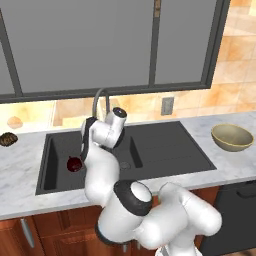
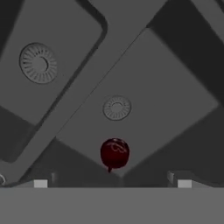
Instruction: Pick the mug and place it in the sink. Pick the bowl and place it in the open cabinet and then close the cabinet.
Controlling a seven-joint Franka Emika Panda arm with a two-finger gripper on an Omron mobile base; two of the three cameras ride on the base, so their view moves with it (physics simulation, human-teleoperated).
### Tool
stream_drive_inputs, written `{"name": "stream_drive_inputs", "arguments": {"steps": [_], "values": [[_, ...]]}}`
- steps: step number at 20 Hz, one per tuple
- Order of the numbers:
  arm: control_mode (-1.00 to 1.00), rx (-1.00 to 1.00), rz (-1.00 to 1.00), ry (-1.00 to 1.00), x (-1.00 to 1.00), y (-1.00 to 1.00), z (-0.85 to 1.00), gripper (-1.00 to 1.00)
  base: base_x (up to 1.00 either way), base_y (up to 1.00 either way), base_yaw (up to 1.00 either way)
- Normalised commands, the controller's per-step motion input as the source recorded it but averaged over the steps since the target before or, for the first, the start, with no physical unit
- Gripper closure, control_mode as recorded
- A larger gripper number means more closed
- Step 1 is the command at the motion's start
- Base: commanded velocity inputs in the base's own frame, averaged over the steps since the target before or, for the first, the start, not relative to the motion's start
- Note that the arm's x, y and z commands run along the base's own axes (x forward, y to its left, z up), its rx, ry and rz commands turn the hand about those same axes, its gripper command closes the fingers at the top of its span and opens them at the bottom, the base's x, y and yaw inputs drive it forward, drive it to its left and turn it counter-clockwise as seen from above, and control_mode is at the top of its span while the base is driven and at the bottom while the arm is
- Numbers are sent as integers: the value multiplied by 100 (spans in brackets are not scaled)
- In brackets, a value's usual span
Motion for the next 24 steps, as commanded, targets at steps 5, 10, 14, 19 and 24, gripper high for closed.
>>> {"name": "stream_drive_inputs", "arguments": {"steps": [5, 10, 14, 19, 24], "values": [[-100, 3, -24, 24, -78, -34, 90, -100, 0, 0, 0], [-100, -8, -25, 20, -54, -42, 87, -100, 0, 0, 0], [-100, -11, -29, 23, -42, -63, 79, -100, 0, 0, 0], [-100, -5, -40, 23, -26, -59, 70, -100, 0, 0, 0], [-100, 0, -49, 33, -13, -45, 53, -100, 0, 0, 0]]}}
